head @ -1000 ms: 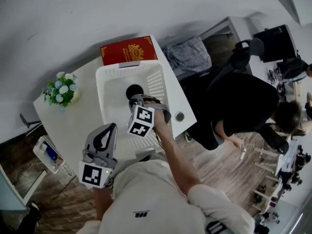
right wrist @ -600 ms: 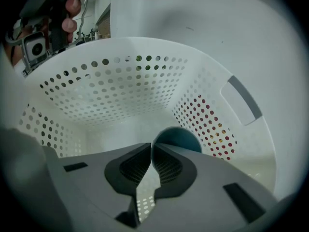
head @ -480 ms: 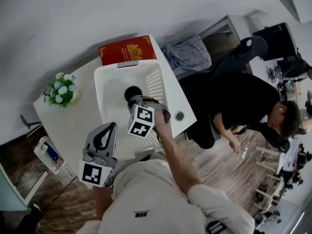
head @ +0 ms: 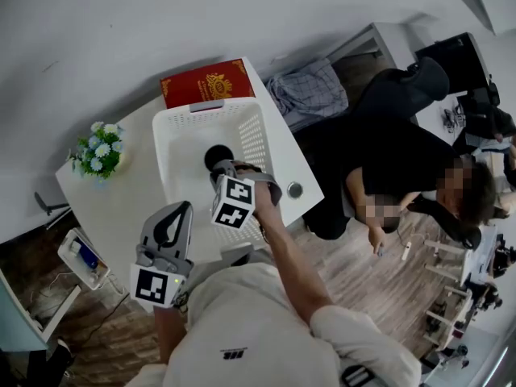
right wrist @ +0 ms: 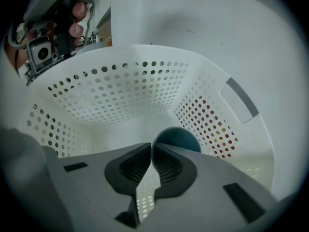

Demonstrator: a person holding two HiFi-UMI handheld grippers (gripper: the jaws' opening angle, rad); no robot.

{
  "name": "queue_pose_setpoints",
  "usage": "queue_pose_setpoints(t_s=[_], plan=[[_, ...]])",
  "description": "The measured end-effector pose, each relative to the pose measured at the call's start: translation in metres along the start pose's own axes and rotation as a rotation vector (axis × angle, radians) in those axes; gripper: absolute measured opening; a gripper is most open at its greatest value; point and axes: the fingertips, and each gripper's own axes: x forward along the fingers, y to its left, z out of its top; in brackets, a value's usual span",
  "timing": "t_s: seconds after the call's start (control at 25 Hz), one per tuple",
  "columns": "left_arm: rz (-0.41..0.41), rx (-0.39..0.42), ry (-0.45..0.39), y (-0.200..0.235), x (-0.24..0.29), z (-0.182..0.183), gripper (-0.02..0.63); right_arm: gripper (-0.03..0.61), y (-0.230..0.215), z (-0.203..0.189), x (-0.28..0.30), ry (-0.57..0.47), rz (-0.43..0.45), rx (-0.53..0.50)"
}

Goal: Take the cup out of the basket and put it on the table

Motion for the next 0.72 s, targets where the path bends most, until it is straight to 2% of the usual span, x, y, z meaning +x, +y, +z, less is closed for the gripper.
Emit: queue_pose_setpoints(t_s=[0.72], plan=[[-0.018, 0.034, -0.006, -0.021, -0.007, 0.005, 0.009, 0.032, 0.011, 0.001, -0.035, -0.035, -0.029, 0.008]])
